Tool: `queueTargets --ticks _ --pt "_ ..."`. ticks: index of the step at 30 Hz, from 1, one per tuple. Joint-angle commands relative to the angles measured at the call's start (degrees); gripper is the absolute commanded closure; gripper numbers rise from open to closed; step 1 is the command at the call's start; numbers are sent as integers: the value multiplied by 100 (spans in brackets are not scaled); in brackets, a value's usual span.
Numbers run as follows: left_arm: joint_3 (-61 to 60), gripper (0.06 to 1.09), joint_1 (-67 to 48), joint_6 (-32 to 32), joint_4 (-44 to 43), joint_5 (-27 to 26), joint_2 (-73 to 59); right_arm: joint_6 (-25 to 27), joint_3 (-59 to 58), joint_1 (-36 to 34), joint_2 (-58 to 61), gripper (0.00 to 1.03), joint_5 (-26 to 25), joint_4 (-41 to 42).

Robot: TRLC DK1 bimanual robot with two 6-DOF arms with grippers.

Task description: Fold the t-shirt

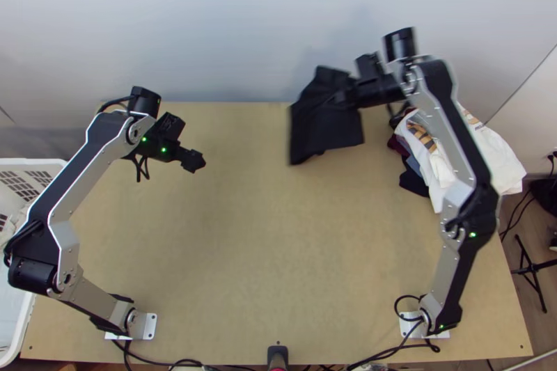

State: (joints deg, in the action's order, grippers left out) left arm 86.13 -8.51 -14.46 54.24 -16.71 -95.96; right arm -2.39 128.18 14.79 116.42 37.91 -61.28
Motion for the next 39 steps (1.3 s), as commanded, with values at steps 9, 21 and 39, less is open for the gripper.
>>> queueTargets --ticks 9,21,39 --pt "-782 11 95 -57 -186 -8 385 2 515 -1593 -515 100 -381 283" --pt "-1019 11 104 -154 -291 -8 438 -77 691 -2639 -665 100 -601 626" --pt "-1335 11 -212 -119 -511 1 412 -156 313 -3632 -1262 100 -583 634"
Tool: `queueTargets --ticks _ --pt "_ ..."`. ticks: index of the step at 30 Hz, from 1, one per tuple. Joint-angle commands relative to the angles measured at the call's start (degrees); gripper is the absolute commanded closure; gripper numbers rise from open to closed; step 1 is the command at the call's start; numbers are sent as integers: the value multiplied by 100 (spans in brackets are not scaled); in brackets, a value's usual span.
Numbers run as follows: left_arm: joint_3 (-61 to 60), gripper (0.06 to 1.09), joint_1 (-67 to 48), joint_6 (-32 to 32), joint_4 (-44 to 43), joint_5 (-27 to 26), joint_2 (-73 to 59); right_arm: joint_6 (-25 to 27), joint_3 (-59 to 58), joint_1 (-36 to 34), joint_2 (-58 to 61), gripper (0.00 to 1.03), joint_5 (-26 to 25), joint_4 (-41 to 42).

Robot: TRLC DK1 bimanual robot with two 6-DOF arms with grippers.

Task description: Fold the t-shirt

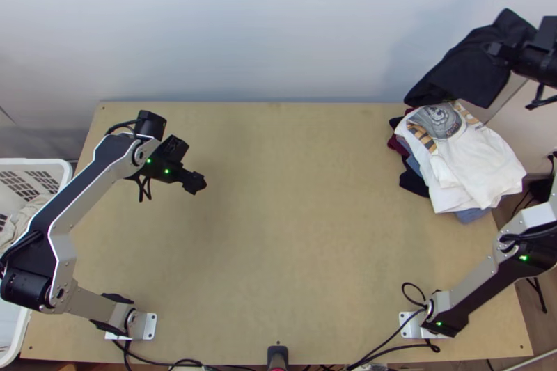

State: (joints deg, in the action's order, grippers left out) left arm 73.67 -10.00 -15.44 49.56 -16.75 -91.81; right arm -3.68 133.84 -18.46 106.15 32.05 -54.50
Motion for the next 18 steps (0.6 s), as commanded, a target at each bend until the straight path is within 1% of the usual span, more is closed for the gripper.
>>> queueTargets --ticks 1,10,14,16,18 --pt "-90 11 -64 -20 -61 5 -4 -27 -350 -351 -296 100 3 -61" --pt "-213 11 -81 -20 -210 5 -39 -36 -1607 -580 -859 100 3 -70" --pt "-318 11 -72 -38 -298 5 -4 -18 -2468 -773 -1167 100 3 -70" --pt "-380 11 -72 -55 -333 5 5 52 -3039 -914 -1351 100 -6 -61" --pt "-441 11 -72 -64 -368 5 14 272 -3576 -1081 -1536 100 -6 -61"
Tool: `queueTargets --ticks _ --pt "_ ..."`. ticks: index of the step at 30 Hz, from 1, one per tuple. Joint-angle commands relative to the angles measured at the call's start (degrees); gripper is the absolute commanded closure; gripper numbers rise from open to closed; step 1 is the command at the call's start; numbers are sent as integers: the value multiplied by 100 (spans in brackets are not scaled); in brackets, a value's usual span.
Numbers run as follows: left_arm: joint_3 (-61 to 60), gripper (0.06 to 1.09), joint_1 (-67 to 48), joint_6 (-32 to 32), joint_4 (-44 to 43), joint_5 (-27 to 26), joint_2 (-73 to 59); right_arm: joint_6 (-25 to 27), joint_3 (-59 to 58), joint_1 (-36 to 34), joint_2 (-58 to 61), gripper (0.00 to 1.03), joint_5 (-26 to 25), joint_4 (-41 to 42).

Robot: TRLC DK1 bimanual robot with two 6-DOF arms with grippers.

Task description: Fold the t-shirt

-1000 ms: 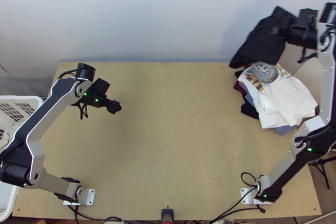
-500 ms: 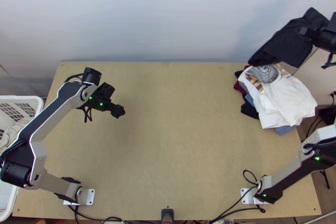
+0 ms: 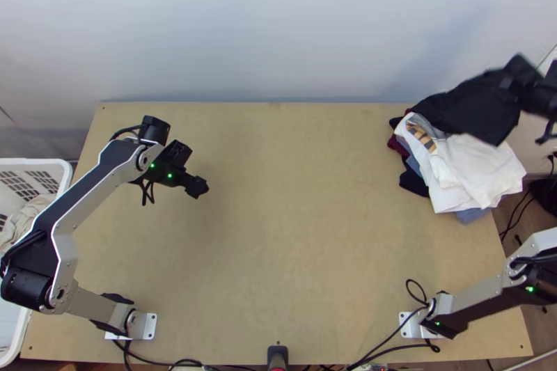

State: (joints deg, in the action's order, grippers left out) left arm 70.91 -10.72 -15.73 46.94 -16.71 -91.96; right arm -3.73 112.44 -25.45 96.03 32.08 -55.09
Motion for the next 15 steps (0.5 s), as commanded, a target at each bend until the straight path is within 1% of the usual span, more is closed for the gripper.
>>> queueTargets --ticks 1,7,8,10,13,15 --pt "-183 11 0 -36 -123 1 38 399 -1638 -487 -585 100 1 7" --pt "-236 11 -53 -36 -211 1 29 1014 -2499 -1287 -673 100 36 33" --pt "-245 11 -62 -36 -220 -8 21 1111 -2622 -1357 -673 96 36 33" --pt "-245 11 -114 -27 -247 1 -6 1357 -2877 -1471 -664 92 27 33" --pt "-201 11 -141 26 -264 1 -15 1533 -3167 -1586 -629 78 27 33" --pt "-183 11 -158 26 -264 1 -15 1638 -3264 -1603 -559 64 27 42"
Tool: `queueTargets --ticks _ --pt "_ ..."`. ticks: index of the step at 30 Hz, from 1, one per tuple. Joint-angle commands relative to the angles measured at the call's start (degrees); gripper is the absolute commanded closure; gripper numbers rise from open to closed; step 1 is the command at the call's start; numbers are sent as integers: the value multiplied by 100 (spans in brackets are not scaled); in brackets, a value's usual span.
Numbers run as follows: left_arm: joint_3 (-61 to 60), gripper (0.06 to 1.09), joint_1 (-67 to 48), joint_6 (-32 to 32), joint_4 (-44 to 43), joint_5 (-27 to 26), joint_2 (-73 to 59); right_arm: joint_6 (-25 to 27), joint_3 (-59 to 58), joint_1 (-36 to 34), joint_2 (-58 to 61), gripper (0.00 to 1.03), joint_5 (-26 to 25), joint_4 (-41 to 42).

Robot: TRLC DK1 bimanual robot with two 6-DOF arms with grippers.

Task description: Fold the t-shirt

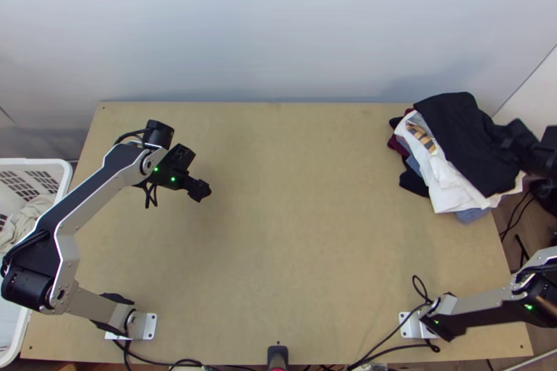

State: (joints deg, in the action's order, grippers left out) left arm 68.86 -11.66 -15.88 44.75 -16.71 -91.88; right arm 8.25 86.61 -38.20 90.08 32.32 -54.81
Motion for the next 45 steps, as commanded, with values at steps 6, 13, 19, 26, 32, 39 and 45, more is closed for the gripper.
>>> queueTargets --ticks 6,13,19,26,32,39,45 --pt "57 11 -47 50 -10 27 29 458 -707 -496 449 4 -59 40" --pt "-4 11 -12 85 -10 36 108 555 -759 -821 501 4 -208 357" --pt "5 11 -29 103 -28 45 126 695 -663 -971 203 3 -674 620" --pt "57 11 -47 120 -28 54 135 687 -584 -830 -246 11 -665 234" --pt "-31 11 -3 138 -19 54 232 608 -628 -830 -492 27 -665 234" --pt "-57 11 -12 182 34 63 469 590 -584 -883 -1142 3 -674 31" --pt "-83 11 -47 278 42 80 724 810 -715 -1076 -1590 3 -674 -180"
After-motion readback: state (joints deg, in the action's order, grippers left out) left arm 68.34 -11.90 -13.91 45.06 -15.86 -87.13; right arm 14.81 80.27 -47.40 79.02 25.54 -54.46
